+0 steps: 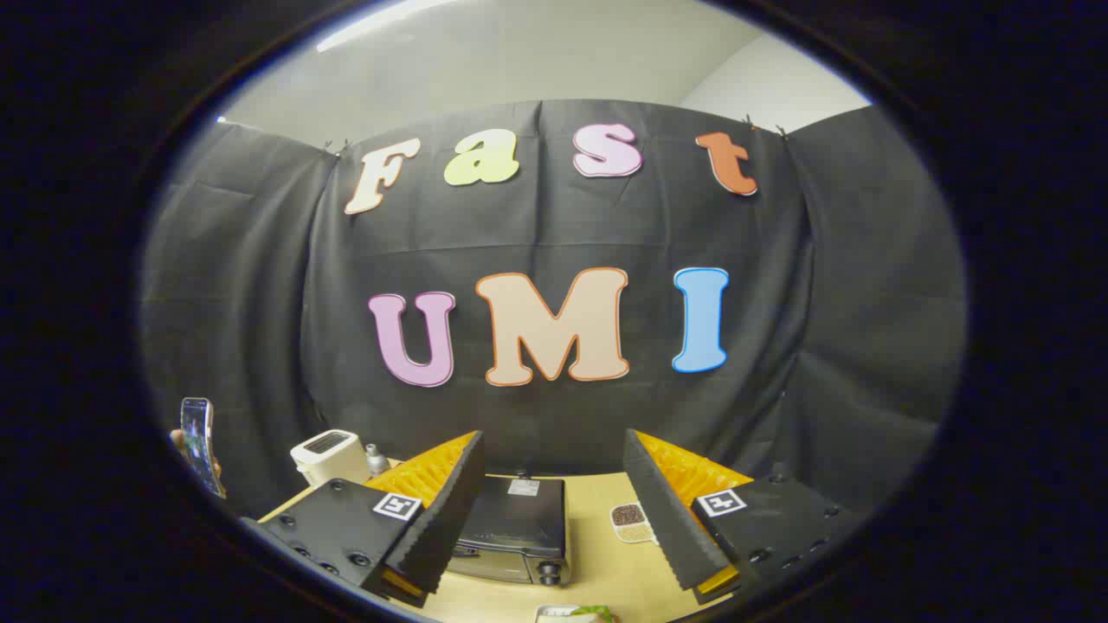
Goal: Open the toaster oven, put the food inside, and close the toaster oven door.
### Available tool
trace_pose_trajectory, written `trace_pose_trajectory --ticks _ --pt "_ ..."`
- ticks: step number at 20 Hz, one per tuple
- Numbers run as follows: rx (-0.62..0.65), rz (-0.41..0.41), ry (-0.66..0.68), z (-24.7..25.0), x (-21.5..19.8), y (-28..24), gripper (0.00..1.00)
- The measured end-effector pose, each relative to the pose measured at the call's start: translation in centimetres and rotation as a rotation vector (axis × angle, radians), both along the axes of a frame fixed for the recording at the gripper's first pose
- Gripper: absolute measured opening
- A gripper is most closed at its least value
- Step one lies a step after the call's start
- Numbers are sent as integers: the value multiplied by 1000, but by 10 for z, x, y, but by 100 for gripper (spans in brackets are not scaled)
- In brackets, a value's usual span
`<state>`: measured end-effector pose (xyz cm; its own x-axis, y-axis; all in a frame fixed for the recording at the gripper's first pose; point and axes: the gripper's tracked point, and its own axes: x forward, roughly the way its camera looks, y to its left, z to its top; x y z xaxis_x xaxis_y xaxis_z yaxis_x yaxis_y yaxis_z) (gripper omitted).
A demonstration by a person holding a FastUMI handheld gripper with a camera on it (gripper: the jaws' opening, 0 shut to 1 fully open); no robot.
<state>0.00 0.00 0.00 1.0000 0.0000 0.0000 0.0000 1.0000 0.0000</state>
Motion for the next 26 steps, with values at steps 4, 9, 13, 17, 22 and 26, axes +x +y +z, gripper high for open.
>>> trace_pose_trajectory --ticks 4,9,13,17,22,26 --pt "9 -71 10 -4 -12 11 99" --pt "20 -117 44 -19 -23 25 99" --pt "20 -112 59 -27 -23 38 99" --pt "32 -98 76 -37 -17 51 99" --pt "51 -85 84 -42 -10 60 99" --pt "54 -81 72 -44 -6 67 99"
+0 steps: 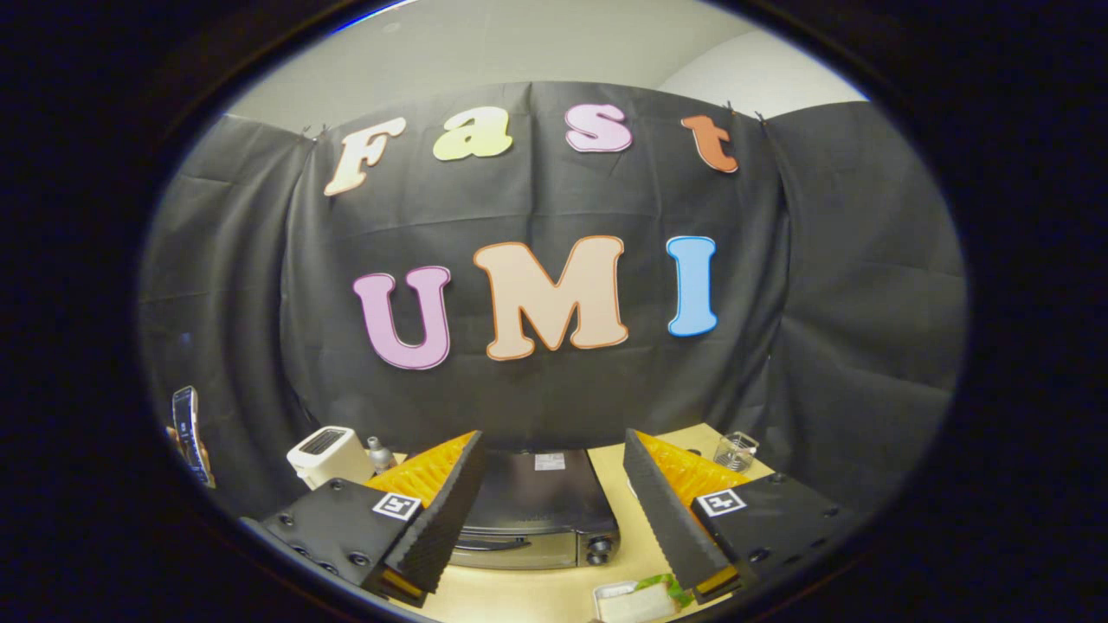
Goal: Open the toaster oven, put the food inside, and close the toaster oven door.
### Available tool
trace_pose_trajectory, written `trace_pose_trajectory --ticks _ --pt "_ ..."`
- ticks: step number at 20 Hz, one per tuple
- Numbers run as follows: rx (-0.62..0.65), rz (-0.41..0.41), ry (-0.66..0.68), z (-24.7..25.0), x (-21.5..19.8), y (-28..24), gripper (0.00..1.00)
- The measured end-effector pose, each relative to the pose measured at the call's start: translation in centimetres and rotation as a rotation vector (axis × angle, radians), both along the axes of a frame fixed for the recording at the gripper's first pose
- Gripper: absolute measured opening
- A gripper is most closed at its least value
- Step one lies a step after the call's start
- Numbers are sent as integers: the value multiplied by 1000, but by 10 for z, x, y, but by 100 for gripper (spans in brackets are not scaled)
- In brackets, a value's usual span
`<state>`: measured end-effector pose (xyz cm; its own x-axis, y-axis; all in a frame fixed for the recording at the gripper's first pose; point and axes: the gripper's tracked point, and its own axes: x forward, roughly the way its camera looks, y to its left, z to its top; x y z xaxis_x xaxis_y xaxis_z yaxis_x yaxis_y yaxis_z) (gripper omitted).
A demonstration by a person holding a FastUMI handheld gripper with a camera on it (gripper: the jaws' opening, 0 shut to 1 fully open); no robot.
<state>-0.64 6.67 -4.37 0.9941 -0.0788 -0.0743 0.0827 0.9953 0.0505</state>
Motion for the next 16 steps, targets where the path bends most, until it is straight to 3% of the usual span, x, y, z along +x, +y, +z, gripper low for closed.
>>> trace_pose_trajectory --ticks 11,16 --pt "68 48 -40 -26 17 33 98" --pt "40 96 -43 -65 35 63 98"
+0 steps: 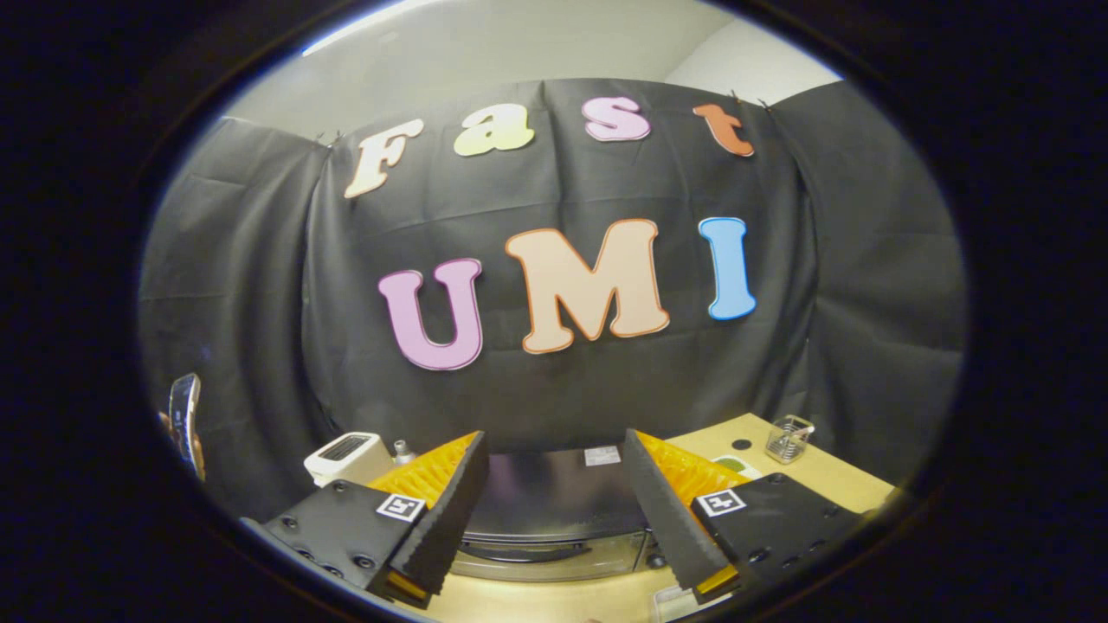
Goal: Open the toaster oven, put the food inside, and close the toaster oven door.
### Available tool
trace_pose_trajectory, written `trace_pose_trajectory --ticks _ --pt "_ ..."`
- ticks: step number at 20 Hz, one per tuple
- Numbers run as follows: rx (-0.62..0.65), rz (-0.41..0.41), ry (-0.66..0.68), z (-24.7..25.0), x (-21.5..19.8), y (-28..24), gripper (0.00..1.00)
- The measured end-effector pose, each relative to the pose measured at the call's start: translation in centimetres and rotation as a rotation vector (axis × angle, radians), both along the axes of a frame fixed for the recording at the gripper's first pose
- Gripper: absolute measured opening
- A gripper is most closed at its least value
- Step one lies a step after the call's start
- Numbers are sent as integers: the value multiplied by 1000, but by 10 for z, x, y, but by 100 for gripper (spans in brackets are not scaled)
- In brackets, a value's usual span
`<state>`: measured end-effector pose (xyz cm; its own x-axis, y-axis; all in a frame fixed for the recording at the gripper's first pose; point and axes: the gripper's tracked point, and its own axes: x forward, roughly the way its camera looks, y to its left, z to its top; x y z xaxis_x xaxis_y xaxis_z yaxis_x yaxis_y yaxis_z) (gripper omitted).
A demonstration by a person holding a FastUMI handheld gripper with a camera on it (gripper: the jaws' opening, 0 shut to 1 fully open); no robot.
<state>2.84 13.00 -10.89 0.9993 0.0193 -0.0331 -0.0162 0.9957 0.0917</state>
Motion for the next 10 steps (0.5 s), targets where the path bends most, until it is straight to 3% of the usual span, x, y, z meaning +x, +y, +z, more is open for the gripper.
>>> trace_pose_trajectory --ticks 10 --pt "-47 64 81 -102 27 43 98"
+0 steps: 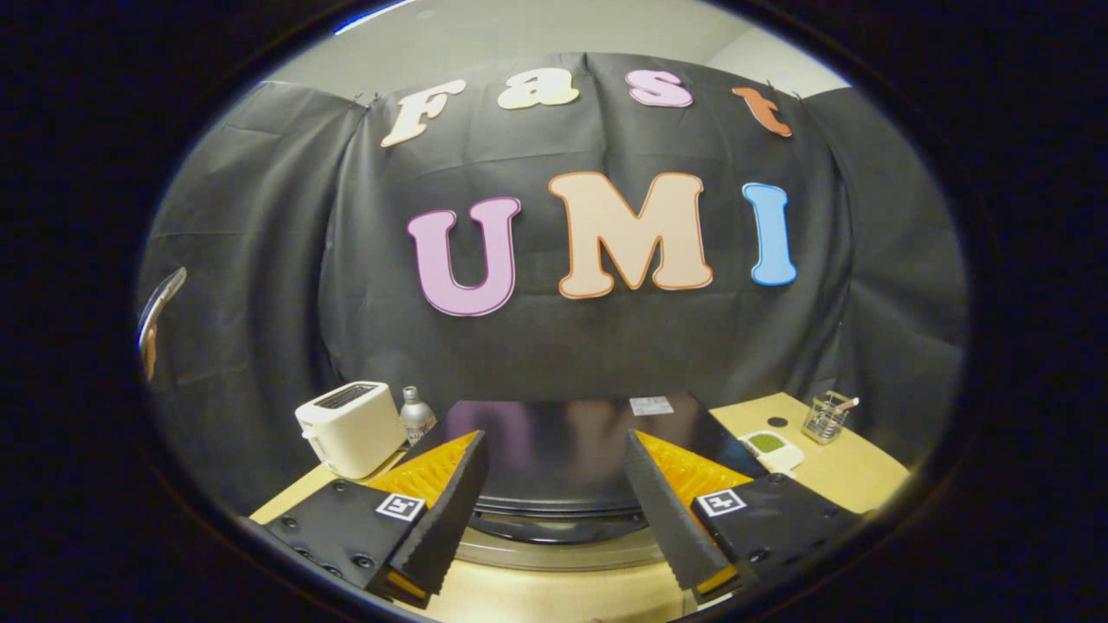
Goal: Open the toaster oven, put the food inside, and close the toaster oven door.
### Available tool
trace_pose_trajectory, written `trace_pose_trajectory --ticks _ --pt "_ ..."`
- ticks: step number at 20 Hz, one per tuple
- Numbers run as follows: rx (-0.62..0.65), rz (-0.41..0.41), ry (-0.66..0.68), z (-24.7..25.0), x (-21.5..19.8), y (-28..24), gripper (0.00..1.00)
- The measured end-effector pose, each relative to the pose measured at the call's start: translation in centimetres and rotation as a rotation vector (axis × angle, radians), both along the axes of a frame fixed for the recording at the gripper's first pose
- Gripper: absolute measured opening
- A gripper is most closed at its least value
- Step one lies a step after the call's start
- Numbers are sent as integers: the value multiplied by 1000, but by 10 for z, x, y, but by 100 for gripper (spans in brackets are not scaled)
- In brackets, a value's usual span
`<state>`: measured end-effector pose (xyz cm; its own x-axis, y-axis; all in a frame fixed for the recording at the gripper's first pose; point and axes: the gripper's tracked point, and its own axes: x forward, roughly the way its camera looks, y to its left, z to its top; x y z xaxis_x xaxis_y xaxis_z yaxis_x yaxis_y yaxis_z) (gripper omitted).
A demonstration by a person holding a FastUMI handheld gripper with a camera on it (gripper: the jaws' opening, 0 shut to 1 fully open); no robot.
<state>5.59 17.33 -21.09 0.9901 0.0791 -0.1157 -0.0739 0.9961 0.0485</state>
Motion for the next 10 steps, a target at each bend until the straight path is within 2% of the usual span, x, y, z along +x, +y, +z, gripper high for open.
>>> trace_pose_trajectory --ticks 5,10 --pt "-21 -12 91 -50 6 0 98" --pt "-27 -31 32 -52 4 -2 98"
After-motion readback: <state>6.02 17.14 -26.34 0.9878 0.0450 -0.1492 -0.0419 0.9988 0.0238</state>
